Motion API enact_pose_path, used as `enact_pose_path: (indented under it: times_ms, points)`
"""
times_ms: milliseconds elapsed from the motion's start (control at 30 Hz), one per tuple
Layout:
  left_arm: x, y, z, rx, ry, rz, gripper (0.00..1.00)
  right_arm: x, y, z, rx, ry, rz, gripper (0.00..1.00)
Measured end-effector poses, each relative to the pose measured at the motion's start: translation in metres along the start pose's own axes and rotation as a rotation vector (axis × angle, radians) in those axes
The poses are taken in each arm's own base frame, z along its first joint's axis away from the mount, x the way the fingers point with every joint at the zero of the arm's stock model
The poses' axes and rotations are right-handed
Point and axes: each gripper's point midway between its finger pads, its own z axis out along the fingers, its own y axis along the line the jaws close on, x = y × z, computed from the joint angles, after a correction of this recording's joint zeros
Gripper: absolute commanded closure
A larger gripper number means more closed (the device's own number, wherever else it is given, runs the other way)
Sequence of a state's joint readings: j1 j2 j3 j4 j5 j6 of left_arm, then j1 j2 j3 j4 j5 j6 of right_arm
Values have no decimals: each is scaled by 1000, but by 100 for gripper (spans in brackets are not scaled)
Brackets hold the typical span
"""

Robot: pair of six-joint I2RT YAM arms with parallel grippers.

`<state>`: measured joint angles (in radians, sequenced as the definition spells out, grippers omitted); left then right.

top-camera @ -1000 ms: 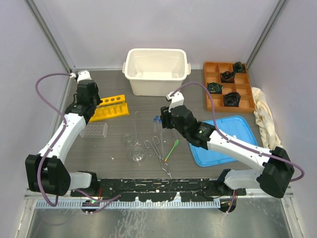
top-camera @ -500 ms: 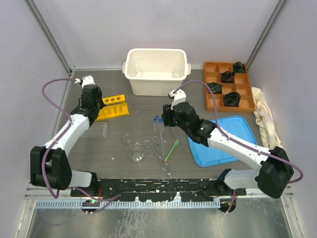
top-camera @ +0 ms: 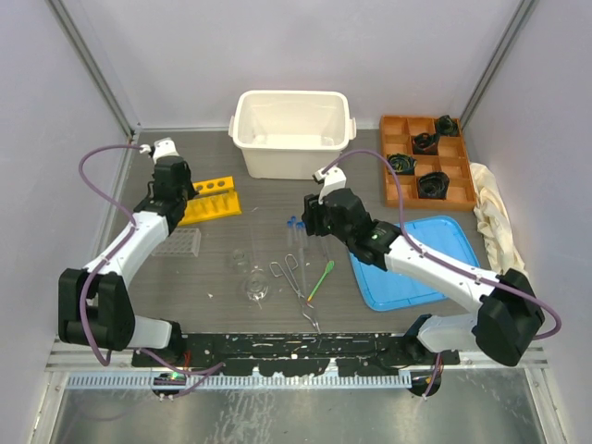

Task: Organize the chemistry lab equipment
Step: Insert the test tube into the slot of the test tube rack.

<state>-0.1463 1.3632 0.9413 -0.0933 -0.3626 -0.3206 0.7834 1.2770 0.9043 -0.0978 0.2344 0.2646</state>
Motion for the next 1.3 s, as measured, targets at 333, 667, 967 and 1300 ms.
enact_pose_path:
  times_ms: [333,667,967,1300]
  points:
    - [-3,-2,3,4,-16,2,100,7,-5,7,1,27,6,49]
    - [-8,3,4,-16,-35,38,100,17,-7,18,-15,64,10,49]
    - [-11,2,5,-14,-49,36,100,15,-11,20,-15,61,20,49]
    - [-6,-1,16,-15,-45,37,100,14,-15,20,-12,61,28,49]
